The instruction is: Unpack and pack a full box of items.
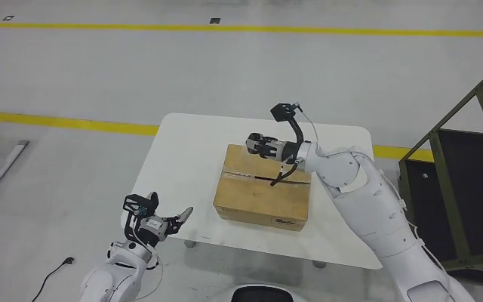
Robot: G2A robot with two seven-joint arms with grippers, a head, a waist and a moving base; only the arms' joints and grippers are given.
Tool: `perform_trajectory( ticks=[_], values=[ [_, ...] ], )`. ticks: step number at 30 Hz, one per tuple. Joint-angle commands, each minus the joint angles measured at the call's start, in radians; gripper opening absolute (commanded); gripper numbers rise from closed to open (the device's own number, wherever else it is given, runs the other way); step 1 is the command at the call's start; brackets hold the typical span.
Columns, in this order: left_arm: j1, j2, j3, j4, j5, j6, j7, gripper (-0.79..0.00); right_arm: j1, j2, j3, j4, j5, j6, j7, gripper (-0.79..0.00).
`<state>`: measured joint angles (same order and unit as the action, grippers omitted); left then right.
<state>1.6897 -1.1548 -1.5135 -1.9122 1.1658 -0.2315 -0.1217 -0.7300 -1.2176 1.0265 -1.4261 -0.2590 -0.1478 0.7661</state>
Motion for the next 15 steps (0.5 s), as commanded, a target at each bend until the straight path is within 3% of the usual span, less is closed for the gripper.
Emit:
perform_trajectory(
  ticks=[1, 10, 15],
  values=[
    [-0.02, -0.003, 0.033, -0.005, -0.035, -0.019, -0.008, 0.0, 0.002, -0.001, -0.003, -0.002, 0.0, 0.003, 0.0, -0.785],
    [-0.175, -0.033, 0.265, 0.076, -0.064, -0.018, -0.052, 0.0, 0.024, -0.005, -0.002, -0.015, -0.004, 0.017, 0.003, -0.785],
    [-0.25, -0.048, 0.337, 0.129, -0.109, -0.02, -0.083, 0.0, 0.043, -0.007, -0.001, -0.012, -0.001, 0.032, 0.019, -0.785]
  ],
)
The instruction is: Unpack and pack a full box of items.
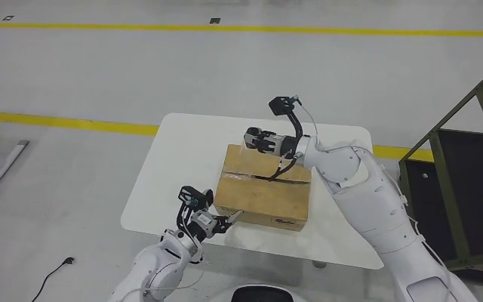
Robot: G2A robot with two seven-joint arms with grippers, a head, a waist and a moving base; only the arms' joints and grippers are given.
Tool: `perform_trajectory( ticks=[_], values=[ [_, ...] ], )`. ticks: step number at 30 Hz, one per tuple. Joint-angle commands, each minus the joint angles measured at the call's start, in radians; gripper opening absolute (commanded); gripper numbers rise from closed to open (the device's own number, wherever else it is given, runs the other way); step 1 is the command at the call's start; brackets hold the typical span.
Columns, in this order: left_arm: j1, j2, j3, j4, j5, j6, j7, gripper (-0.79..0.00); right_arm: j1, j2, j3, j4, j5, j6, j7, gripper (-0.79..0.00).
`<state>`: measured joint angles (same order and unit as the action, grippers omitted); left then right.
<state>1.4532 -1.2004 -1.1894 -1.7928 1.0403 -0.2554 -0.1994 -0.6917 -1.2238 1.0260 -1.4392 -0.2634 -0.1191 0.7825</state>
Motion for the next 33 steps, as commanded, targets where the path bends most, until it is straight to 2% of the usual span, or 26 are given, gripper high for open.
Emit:
perform_trajectory(
  ticks=[1, 16, 21, 33],
  values=[
    [-0.016, -0.003, 0.016, 0.012, 0.012, 0.006, -0.005, 0.0, 0.009, -0.002, -0.002, 0.003, 0.005, 0.006, 0.005, -0.785],
    [-0.028, -0.007, 0.023, 0.022, 0.004, 0.02, 0.014, 0.0, 0.046, -0.012, -0.024, 0.048, 0.021, 0.004, 0.037, -0.785],
    [-0.093, -0.024, 0.079, 0.062, 0.003, 0.069, 0.053, 0.0, 0.056, -0.015, -0.035, 0.047, 0.012, 0.012, 0.057, -0.785],
    [-0.271, -0.075, 0.202, 0.22, -0.023, 0.183, 0.058, 0.0, 0.062, -0.018, -0.044, 0.044, 0.001, 0.031, 0.074, -0.785]
  ],
)
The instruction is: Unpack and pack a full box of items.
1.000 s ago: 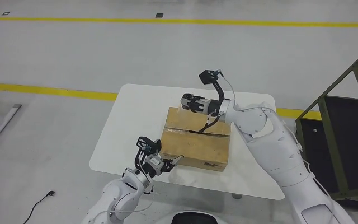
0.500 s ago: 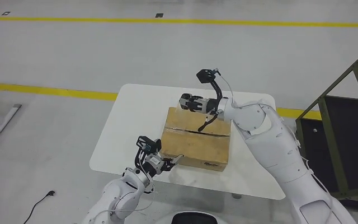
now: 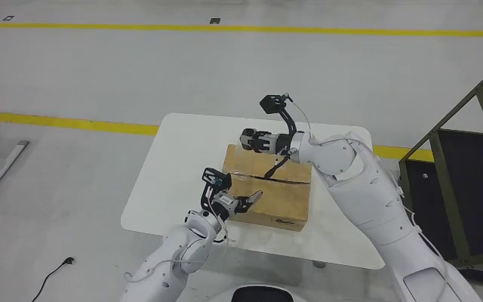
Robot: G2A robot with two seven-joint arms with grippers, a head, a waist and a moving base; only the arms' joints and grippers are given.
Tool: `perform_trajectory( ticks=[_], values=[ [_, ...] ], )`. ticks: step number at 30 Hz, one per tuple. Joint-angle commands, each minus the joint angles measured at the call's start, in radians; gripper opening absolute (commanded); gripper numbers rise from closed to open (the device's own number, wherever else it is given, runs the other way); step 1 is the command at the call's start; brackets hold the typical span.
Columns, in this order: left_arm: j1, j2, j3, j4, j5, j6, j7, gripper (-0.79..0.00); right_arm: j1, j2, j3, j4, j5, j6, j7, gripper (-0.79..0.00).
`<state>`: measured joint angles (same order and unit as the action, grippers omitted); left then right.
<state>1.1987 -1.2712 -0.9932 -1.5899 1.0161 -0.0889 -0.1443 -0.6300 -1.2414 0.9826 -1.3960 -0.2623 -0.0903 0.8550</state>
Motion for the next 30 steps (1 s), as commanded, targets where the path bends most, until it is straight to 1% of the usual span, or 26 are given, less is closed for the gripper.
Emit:
perform_trajectory(
  ticks=[1, 5, 10, 11, 13, 14, 15, 16, 17, 28, 29, 30],
  values=[
    [-0.029, -0.008, 0.009, 0.03, -0.003, 0.028, 0.006, 0.0, 0.001, -0.001, -0.002, 0.0, 0.0, 0.002, 0.003, -0.785],
    [-0.072, -0.022, 0.018, 0.073, -0.021, 0.071, 0.014, 0.0, 0.002, -0.002, -0.006, -0.002, -0.002, 0.004, 0.009, -0.785],
    [-0.105, -0.038, 0.03, 0.112, -0.061, 0.086, 0.028, -0.006, 0.007, -0.005, -0.012, 0.0, -0.001, 0.004, 0.018, -0.785],
    [-0.109, -0.04, 0.032, 0.119, -0.062, 0.086, 0.03, -0.068, 0.008, -0.005, -0.013, 0.001, -0.001, 0.004, 0.019, -0.785],
    [-0.113, -0.045, 0.034, 0.131, -0.078, 0.085, 0.044, -0.252, 0.011, -0.006, -0.013, 0.005, 0.001, 0.004, 0.022, -0.785],
    [-0.116, -0.047, 0.034, 0.139, -0.08, 0.083, 0.05, -0.44, 0.012, -0.006, -0.014, 0.007, 0.004, 0.003, 0.023, -0.785],
    [-0.119, -0.049, 0.034, 0.147, -0.082, 0.084, 0.054, -0.563, 0.013, -0.007, -0.014, 0.01, 0.005, 0.003, 0.025, -0.785],
    [-0.122, -0.05, 0.035, 0.155, -0.082, 0.083, 0.057, -0.628, 0.014, -0.007, -0.014, 0.011, 0.004, 0.003, 0.028, -0.785],
    [-0.124, -0.052, 0.035, 0.161, -0.083, 0.082, 0.061, -0.785, 0.015, -0.007, -0.014, 0.013, 0.005, 0.003, 0.031, -0.785],
    [-0.138, -0.061, 0.016, 0.198, -0.079, 0.047, 0.086, -0.785, 0.011, -0.005, -0.004, 0.021, 0.018, 0.004, 0.065, -0.779],
    [-0.137, -0.06, 0.014, 0.197, -0.076, 0.043, 0.087, -0.785, 0.011, -0.005, -0.004, 0.022, 0.02, 0.004, 0.066, -0.72],
    [-0.134, -0.06, 0.01, 0.194, -0.07, 0.037, 0.087, -0.785, 0.011, -0.005, -0.004, 0.023, 0.025, 0.004, 0.066, -0.68]
  ],
)
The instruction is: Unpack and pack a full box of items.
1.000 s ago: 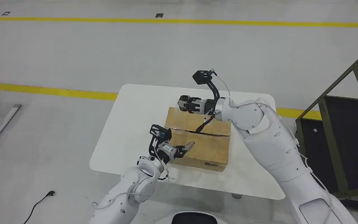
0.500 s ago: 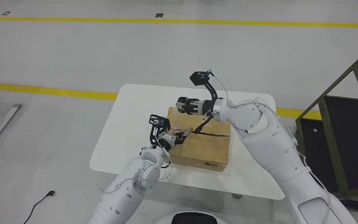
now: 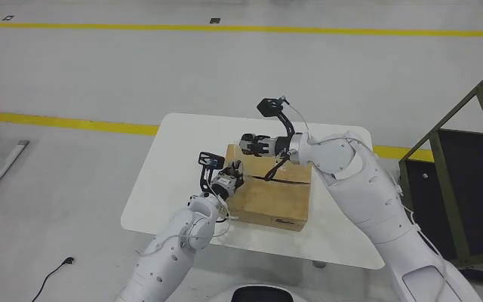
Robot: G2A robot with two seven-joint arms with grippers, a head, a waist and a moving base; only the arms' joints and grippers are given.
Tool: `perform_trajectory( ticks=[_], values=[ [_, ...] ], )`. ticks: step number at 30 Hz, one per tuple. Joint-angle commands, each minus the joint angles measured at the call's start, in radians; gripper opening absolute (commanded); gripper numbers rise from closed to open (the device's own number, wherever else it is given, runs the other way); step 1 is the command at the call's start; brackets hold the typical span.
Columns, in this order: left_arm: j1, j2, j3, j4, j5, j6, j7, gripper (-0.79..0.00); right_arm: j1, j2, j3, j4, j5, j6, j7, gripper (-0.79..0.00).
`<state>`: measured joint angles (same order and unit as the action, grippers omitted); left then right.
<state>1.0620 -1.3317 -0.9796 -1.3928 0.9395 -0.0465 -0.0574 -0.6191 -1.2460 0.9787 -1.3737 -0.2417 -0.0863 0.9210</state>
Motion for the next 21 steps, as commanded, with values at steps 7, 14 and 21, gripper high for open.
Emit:
perform_trajectory(
  ticks=[7, 14, 21],
  values=[
    [0.029, 0.005, -0.052, -0.034, -0.021, -0.011, -0.017, -0.785, -0.009, -0.004, 0.018, 0.025, 0.065, -0.013, -0.044, -0.57],
    [0.064, 0.01, -0.101, -0.063, -0.105, -0.042, -0.063, -0.785, -0.023, -0.001, 0.055, 0.038, 0.114, -0.024, -0.076, -0.511],
    [0.075, 0.011, -0.14, -0.072, -0.145, -0.037, -0.081, -0.785, -0.073, 0.009, 0.107, 0.043, 0.162, -0.049, -0.096, -0.523]
  ],
)
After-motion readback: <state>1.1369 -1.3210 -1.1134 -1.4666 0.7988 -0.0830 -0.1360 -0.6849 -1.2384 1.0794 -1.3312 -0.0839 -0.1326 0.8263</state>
